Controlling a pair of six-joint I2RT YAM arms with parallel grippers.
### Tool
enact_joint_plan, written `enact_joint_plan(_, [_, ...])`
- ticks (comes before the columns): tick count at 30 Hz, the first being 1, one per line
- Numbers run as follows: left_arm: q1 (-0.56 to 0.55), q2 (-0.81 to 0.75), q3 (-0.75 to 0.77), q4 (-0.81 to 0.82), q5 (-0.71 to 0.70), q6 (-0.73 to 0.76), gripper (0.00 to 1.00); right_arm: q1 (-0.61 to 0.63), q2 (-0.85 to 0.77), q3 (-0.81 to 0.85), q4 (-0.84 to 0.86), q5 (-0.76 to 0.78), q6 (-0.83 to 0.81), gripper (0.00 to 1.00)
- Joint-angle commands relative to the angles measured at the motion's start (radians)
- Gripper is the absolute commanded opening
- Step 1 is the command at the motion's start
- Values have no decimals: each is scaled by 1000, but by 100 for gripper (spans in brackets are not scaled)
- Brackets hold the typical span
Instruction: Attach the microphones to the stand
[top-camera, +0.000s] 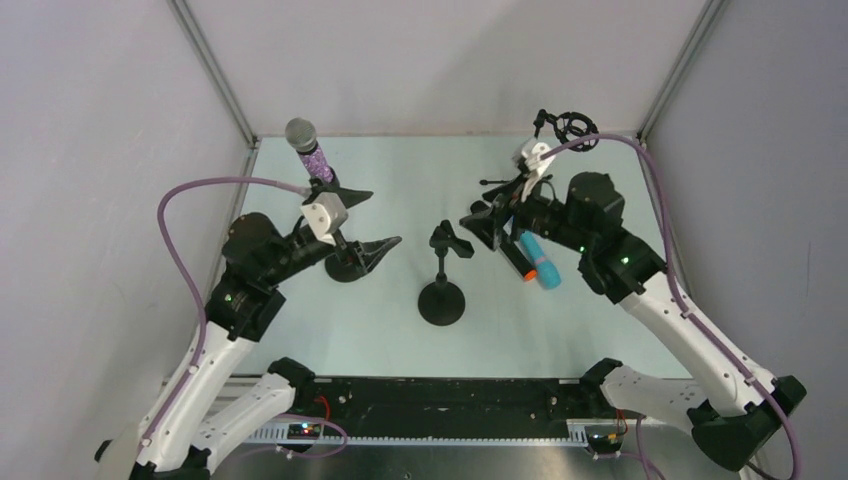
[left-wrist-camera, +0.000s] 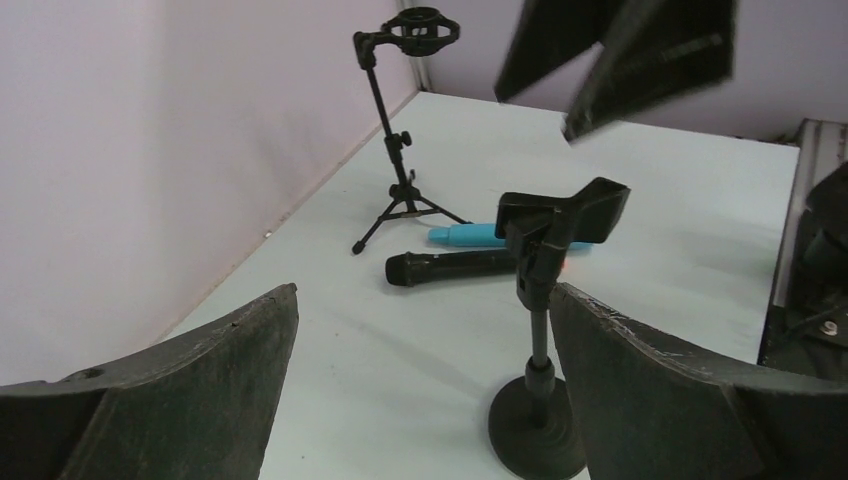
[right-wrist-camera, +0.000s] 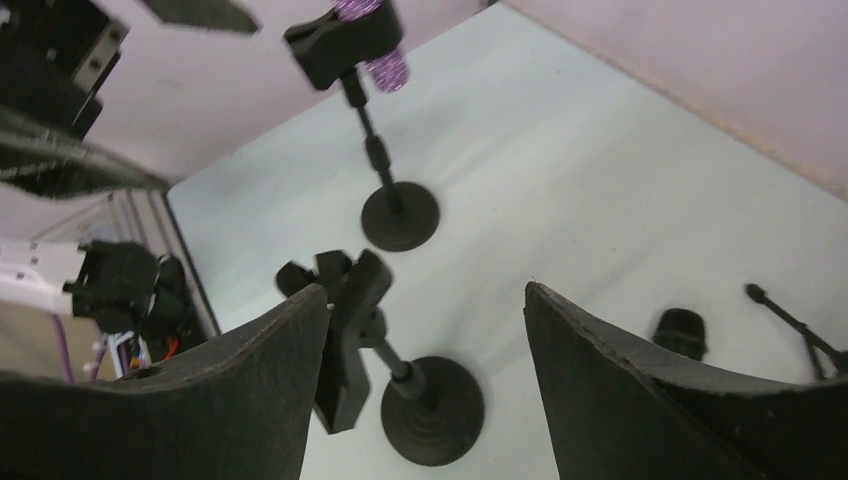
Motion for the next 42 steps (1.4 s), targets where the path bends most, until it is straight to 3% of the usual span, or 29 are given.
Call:
enact_joint_plan(1, [5,17,19,6,100,39,100,-63,-14,61,-73,-12,69,77])
enact_joint_plan(4, [4,31,5,5,154,61,100,-73,5,61,-99,43,101,77])
enact_joint_plan(13, [-28,58,-43,3,195,128,100,-105,99,-43,-192,456,222,80])
enact_joint_plan(20, [-49,2,-47,5,170,134,100,-167,368,-95,-9,522,260,79])
enact_joint_plan(27, [-51,-45,-46,-19,136,145,100,-173,670,41,-13,551,219,81])
enact_joint_plan(42, [-50,-60,-47,-24,122,137,100,-169,822,129,-36,591,162,80])
